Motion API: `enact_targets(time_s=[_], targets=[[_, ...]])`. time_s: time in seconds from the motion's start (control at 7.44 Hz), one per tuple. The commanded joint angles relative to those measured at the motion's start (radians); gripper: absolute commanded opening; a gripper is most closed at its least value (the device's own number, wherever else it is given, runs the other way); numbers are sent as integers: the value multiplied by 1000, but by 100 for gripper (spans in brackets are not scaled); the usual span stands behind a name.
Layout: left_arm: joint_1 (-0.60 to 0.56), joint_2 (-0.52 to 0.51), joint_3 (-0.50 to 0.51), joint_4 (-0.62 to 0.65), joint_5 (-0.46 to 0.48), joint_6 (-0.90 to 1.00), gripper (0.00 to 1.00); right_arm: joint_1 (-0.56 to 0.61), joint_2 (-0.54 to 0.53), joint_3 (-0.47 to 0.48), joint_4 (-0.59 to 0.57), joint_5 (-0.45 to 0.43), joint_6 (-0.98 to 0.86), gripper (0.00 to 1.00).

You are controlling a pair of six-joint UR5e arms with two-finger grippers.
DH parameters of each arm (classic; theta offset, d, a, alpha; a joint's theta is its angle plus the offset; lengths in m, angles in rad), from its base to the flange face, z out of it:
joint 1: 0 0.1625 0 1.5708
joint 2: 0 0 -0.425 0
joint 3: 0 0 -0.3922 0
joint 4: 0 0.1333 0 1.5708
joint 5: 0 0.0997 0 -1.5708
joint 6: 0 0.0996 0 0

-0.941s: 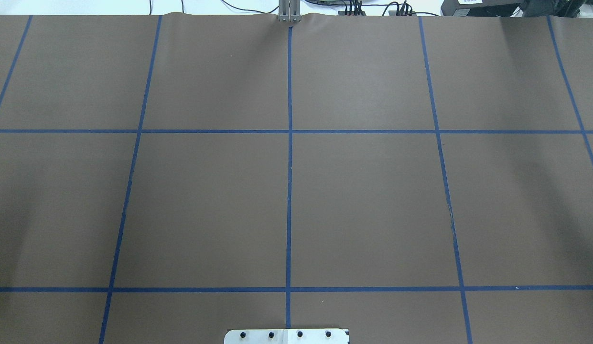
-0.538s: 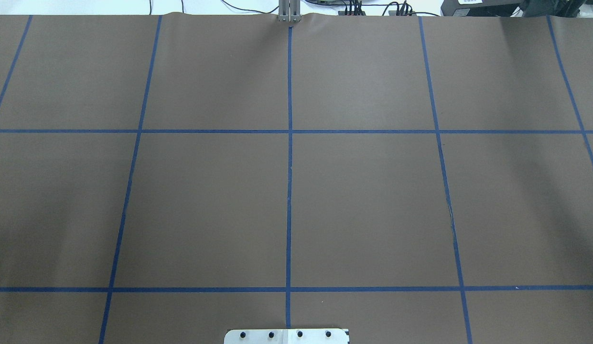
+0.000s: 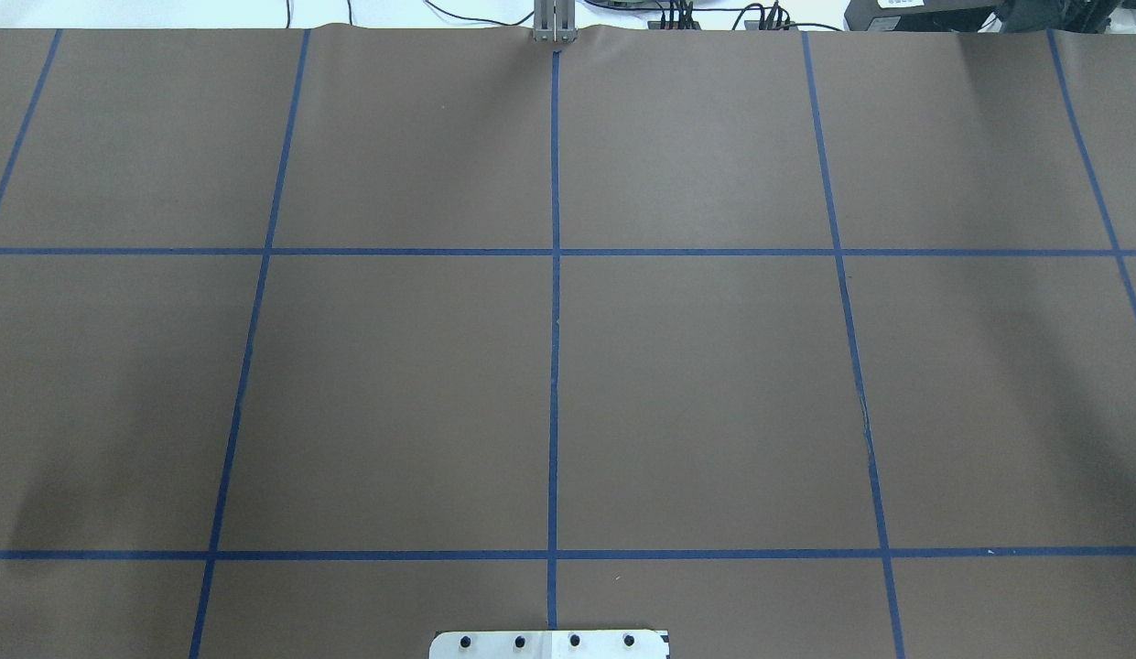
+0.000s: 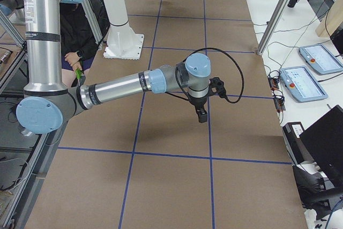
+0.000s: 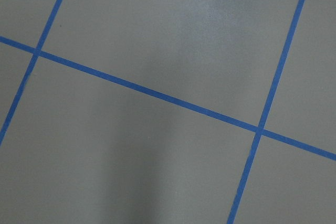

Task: Place and press bell with both arms

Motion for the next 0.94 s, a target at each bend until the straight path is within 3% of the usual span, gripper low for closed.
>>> enact_targets(time_s=[0.0,0.13,0.54,0.81], targets=[[-6,-135,-57,113,-19,-90,0,-1,0,-4,0,-2,0,100],[-12,-225,-76,226,-19,-92,0,-1,2,-8,1,-3,1,100],[-12,-630,-40,614,-9,-93,0,-1,0,-9,0,-6,0,100],[-10,-901,122,737,1,-98,0,-3,0,-9,0,-3,1,100]])
